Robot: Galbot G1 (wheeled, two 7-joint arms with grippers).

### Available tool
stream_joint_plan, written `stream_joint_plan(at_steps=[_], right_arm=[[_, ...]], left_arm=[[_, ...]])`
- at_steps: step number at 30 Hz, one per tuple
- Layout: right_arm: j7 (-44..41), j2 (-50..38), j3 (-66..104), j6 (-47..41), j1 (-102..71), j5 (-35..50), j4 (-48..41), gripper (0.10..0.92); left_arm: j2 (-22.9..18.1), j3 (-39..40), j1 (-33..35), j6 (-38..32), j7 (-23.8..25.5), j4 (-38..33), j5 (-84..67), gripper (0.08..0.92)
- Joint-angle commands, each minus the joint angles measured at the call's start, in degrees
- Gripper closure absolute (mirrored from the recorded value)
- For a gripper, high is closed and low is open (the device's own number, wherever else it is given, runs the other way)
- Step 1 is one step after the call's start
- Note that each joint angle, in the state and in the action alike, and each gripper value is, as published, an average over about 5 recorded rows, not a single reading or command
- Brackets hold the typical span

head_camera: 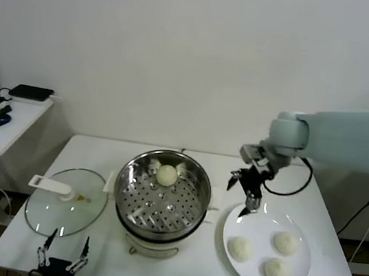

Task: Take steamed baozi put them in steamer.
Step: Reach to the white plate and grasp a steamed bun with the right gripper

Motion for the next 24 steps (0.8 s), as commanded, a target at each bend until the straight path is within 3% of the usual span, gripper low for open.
stream_joint_plan(at_steps=[1,24], right_arm=[[6.5,-5.5,2.0,-15.4,-8.0,-1.8,6.1,0.203],[8.4,-6.6,11.8,-17.2,-25.0,-16.8,-2.3,0.203]], left_arm=[[-0.2,-0.2,0.0,0.0,0.0,0.1,-0.1,0.177],[-0.5,-1.0,-0.9,0.1,0.0,2.0,-0.1,0.177]])
